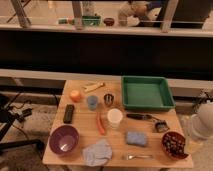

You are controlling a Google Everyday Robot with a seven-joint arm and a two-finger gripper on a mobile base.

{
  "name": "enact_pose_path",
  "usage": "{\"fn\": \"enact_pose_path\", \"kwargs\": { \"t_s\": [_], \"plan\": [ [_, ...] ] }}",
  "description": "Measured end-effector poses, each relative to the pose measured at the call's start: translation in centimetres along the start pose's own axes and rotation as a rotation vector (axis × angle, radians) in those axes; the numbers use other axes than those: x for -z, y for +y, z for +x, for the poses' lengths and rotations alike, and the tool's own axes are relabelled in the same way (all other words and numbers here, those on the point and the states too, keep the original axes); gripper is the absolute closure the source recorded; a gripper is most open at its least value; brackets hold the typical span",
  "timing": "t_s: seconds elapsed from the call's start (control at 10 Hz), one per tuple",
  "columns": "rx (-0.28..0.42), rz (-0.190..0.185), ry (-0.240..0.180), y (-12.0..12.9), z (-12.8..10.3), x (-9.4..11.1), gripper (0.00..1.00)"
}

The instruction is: Place grapes in red bowl

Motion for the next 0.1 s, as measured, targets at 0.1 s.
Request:
{"fn": "enact_pose_path", "kwargs": {
  "t_s": [0.1],
  "plan": [
    [0.000,0.000,0.000,0.00,0.00,0.00,0.20]
  ]
}}
